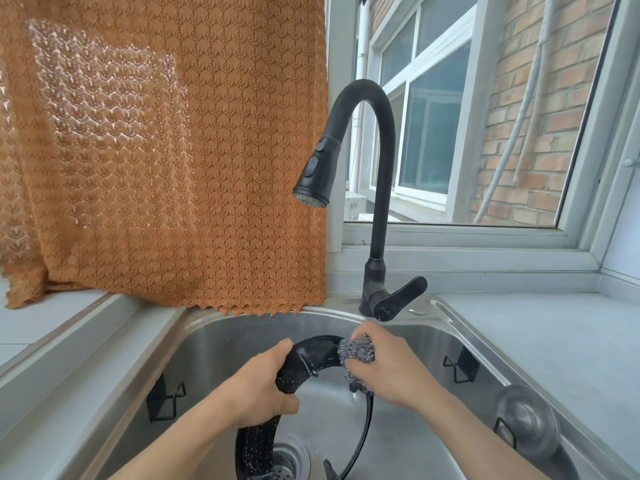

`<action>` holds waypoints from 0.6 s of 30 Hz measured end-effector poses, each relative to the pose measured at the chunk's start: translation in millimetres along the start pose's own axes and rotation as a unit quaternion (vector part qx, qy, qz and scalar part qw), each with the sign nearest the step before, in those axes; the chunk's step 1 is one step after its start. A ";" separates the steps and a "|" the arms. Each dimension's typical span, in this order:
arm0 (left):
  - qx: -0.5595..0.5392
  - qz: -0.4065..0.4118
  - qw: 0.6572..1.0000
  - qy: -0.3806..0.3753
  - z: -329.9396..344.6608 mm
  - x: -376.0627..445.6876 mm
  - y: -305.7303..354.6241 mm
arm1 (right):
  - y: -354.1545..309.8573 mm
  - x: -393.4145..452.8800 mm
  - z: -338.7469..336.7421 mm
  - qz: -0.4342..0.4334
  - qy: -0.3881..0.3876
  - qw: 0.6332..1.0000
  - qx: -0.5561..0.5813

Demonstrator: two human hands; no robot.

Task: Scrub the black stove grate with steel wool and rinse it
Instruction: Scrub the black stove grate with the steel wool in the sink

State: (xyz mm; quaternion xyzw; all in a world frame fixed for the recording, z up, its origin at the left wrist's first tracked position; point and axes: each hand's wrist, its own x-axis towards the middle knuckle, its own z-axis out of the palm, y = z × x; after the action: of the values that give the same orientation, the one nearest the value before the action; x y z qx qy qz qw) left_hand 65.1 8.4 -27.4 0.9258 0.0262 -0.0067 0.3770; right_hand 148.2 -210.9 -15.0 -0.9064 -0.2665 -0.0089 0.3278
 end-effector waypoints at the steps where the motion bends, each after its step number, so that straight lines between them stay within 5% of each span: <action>1: 0.003 0.002 1.000 -0.001 0.7 0.9 -0.4 | -5.7 -2.4 1.0 -0.032 0.001 0.999 -0.009; 6: 0.007 -0.002 1.000 0.005 -0.5 1.9 -4.2 | -31.0 -13.0 13.3 -0.151 -0.006 0.988 -0.038; 13: 0.021 0.026 0.999 0.013 7.4 4.9 2.1 | -26.8 -5.8 8.6 -0.154 0.038 0.987 -0.020; 18: 0.033 0.016 0.999 0.020 4.1 2.2 -0.9 | -26.5 -6.3 6.9 -0.166 -0.026 0.985 -0.032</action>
State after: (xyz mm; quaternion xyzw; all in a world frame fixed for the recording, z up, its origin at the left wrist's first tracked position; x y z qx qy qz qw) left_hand 67.2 6.3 -31.1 0.9380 0.0191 0.0173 0.3456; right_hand 128.8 -192.7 -6.0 -0.8594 -0.4216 -0.0479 0.2853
